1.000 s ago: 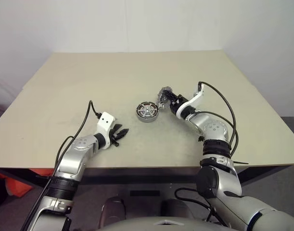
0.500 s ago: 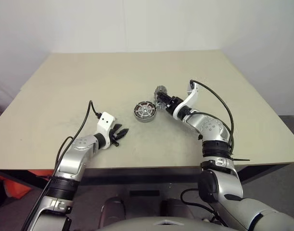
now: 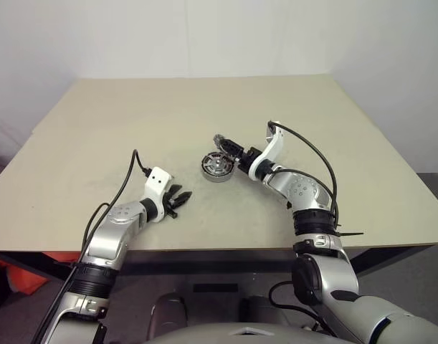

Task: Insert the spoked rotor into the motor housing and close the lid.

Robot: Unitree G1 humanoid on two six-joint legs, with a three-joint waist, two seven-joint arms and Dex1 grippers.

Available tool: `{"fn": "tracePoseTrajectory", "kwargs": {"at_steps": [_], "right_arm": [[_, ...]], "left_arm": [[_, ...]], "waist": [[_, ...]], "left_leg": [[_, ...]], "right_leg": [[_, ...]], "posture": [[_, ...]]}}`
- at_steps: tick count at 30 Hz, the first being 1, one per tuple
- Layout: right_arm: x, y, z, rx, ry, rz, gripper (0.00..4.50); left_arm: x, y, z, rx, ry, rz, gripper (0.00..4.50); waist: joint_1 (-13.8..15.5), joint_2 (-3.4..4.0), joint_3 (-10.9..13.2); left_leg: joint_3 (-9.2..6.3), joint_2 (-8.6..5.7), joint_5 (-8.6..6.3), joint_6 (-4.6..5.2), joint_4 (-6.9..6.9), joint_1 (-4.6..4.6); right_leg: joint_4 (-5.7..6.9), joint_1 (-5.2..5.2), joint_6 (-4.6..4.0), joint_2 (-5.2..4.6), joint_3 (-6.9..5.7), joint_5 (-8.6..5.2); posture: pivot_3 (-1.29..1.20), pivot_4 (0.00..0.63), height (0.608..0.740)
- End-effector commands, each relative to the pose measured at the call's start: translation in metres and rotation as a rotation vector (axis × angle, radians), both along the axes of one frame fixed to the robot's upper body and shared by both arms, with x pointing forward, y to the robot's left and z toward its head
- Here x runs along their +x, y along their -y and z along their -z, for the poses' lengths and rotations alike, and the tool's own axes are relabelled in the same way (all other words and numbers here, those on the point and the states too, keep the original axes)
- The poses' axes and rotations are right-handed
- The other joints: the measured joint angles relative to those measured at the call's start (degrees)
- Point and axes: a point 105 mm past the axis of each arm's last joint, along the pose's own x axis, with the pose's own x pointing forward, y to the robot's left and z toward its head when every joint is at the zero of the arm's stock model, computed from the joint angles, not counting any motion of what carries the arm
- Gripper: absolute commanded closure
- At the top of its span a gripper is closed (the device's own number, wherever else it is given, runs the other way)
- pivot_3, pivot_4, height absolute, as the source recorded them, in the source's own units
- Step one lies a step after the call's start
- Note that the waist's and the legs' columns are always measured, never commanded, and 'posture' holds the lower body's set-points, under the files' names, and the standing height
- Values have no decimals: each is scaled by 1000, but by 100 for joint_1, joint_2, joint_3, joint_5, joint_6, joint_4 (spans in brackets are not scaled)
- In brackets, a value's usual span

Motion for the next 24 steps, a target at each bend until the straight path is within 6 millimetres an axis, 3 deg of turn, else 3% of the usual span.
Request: {"fn": "tracePoseTrajectory", "kwargs": {"at_steps": [1, 9, 16, 24], "right_arm": [[0, -8, -20, -26, 97, -38, 36], [-9, -17, -25, -69, 158, -121, 36], [-31, -26, -35, -181, 317, -285, 36], [-26, -26, -30, -354, 424, -264, 36]], "left_arm": [[2, 1, -10, -1, 42, 2, 2458], [1, 1, -9, -2, 40, -6, 2458], [2, 1, -9, -4, 40, -6, 2458], [3, 2, -9, -3, 42, -2, 2458]], "waist": [[0, 0, 0], [-3, 0, 0], [6, -1, 0], [26, -1, 0]], "left_leg": [[0, 0, 0, 0, 0, 0], [0, 0, 0, 0, 0, 0], [-1, 1, 0, 1, 0, 1], [-1, 1, 0, 1, 2, 2]], "right_leg": [[0, 0, 0, 0, 0, 0], [0, 0, 0, 0, 0, 0], [0, 3, 0, 0, -1, 0], [-1, 6, 1, 0, 0, 0]], "posture": [[0, 0, 740], [0, 0, 740], [0, 0, 740], [0, 0, 740]]}}
